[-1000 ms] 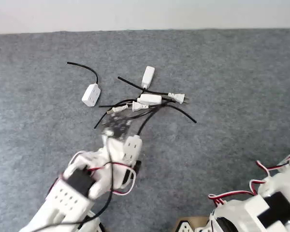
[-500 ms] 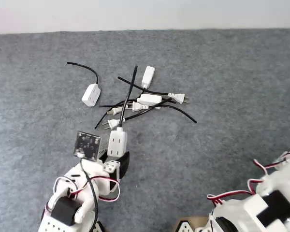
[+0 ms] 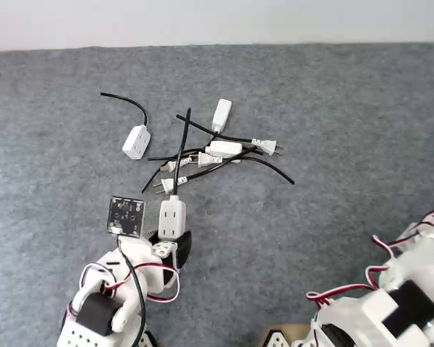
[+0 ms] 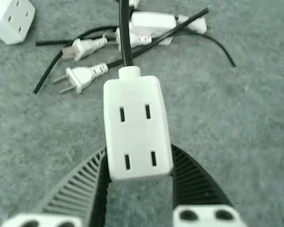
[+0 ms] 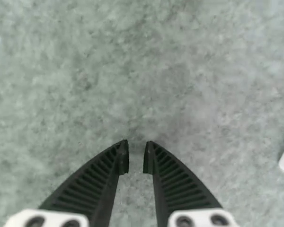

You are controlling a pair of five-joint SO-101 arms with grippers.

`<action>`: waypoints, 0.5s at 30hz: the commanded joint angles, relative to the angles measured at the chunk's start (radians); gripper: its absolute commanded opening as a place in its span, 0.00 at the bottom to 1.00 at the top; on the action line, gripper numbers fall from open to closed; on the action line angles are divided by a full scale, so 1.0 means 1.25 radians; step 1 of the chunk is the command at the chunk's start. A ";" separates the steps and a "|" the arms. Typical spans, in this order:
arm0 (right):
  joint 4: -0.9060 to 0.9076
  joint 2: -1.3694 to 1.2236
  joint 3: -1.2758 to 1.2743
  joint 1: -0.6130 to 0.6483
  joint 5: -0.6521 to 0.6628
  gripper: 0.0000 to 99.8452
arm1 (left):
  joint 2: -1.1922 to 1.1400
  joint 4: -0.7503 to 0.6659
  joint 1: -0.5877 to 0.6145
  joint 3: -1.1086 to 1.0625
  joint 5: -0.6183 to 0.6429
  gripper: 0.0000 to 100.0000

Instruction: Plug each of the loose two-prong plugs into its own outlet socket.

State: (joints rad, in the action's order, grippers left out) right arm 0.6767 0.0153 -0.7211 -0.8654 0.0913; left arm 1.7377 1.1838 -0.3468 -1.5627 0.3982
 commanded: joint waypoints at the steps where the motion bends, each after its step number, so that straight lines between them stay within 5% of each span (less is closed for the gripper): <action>1: 0.044 0.012 0.009 0.040 0.011 0.06 | -0.106 -0.004 0.002 0.075 0.009 0.01; 10: 0.121 0.012 0.010 0.185 0.022 0.06 | -0.471 -0.104 0.002 0.247 0.017 0.01; 15: 0.120 0.010 0.011 0.192 0.020 0.06 | -0.635 -0.106 -0.005 0.307 0.115 0.01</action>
State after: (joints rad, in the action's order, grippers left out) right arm 0.8132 0.0199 -0.7181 -0.6598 0.1082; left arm 1.0395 1.0825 -0.3468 -1.2605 0.4887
